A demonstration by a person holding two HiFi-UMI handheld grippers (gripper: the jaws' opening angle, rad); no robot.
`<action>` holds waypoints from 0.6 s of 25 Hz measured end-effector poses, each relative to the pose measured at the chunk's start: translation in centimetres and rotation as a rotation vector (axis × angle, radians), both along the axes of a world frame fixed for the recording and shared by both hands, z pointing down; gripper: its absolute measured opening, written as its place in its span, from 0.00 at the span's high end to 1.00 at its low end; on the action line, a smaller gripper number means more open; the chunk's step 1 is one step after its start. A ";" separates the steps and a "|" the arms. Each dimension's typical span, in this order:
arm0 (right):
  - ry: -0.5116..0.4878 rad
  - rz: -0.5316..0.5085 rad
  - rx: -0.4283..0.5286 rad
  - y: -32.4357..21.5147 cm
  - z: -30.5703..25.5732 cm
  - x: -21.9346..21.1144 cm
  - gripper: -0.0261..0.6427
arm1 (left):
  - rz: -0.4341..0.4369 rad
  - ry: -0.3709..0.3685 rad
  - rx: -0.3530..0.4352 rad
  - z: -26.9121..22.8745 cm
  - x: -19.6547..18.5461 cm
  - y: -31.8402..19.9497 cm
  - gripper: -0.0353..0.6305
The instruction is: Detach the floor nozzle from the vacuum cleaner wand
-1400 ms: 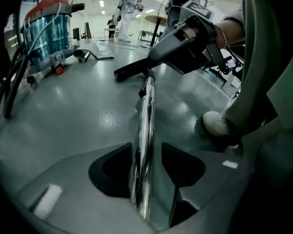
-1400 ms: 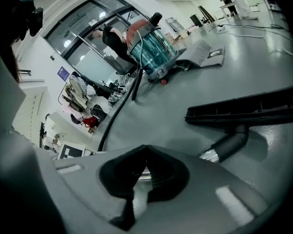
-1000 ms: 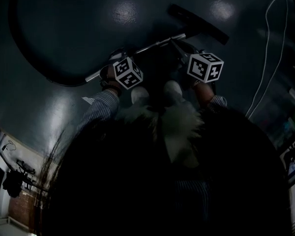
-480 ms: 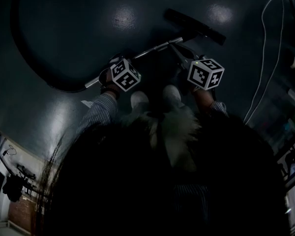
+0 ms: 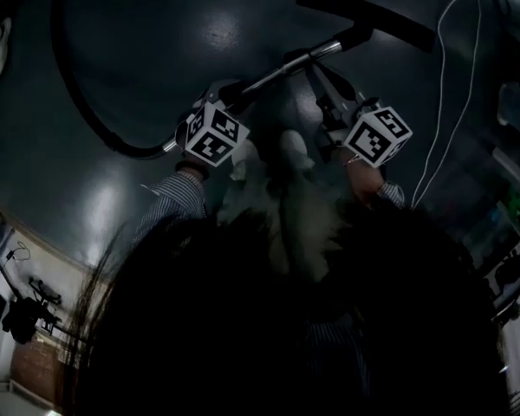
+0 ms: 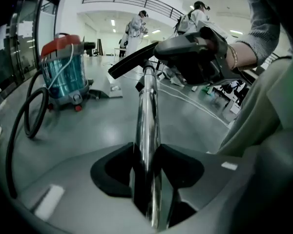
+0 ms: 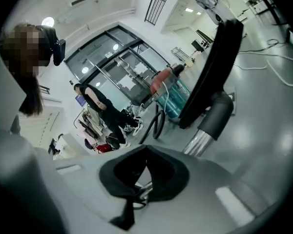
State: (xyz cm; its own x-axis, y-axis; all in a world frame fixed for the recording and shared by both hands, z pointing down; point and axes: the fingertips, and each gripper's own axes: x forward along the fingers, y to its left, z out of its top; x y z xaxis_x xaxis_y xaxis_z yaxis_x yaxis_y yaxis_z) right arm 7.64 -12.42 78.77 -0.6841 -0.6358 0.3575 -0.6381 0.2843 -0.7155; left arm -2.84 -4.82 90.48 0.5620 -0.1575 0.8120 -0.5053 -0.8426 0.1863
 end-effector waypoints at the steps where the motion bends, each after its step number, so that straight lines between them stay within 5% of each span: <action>1: -0.001 0.009 0.014 -0.4 -2.8 0.5 0.96 | -0.008 0.015 0.011 -2.8 0.6 -0.2 0.68; 6: -0.027 0.036 0.112 -2.7 -18.4 4.7 0.94 | -0.041 0.080 0.060 -16.9 5.1 -1.8 0.68; 15: -0.079 0.008 0.351 -4.9 -47.8 1.3 0.93 | -0.192 0.228 0.179 -42.7 2.6 -5.5 0.68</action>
State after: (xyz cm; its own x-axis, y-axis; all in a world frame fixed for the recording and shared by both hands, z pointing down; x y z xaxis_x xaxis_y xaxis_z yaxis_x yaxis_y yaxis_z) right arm 8.90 -17.34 31.02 -0.6951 -0.7162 0.0628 -0.5882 0.5163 -0.6225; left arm -0.20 -10.36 47.74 0.6724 -0.4060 0.6189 -0.6199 -0.7659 0.1710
